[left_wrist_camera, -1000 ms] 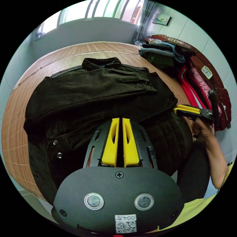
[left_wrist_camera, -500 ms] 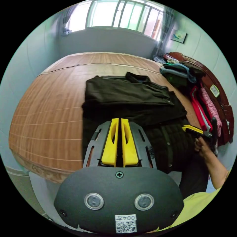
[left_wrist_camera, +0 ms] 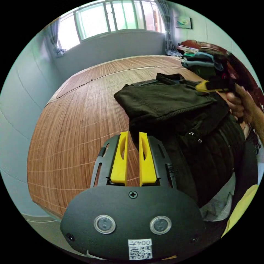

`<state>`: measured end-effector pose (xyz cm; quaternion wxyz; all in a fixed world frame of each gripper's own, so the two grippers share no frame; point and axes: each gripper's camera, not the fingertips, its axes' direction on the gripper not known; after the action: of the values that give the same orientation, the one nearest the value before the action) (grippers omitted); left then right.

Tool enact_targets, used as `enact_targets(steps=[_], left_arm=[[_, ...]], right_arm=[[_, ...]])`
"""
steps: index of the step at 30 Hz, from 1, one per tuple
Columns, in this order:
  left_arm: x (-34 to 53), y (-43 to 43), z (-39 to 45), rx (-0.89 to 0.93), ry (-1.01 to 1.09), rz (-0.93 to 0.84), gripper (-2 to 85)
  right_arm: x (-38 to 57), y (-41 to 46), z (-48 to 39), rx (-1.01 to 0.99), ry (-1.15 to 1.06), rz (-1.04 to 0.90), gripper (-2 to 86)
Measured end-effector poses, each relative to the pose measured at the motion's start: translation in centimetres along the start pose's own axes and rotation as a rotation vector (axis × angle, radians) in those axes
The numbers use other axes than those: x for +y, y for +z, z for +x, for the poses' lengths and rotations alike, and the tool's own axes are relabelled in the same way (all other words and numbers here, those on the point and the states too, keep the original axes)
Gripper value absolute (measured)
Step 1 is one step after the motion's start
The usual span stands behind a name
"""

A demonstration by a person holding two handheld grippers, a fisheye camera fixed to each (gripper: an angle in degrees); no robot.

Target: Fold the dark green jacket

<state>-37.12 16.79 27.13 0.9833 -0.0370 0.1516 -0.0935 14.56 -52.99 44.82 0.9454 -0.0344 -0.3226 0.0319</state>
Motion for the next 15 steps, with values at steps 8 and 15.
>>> enact_targets(steps=[8, 15], left_arm=[[0.9, -0.2, 0.3, -0.015, 0.129, 0.031, 6.5], [1.9, -0.4, -0.3, 0.026, 0.154, 0.036, 4.3]], right_arm=[[-9.1, 9.5, -4.2, 0.021, -0.059, -0.09, 8.1], [-11.3, 16.1, -4.5, 0.099, -0.076, -0.183, 7.6]])
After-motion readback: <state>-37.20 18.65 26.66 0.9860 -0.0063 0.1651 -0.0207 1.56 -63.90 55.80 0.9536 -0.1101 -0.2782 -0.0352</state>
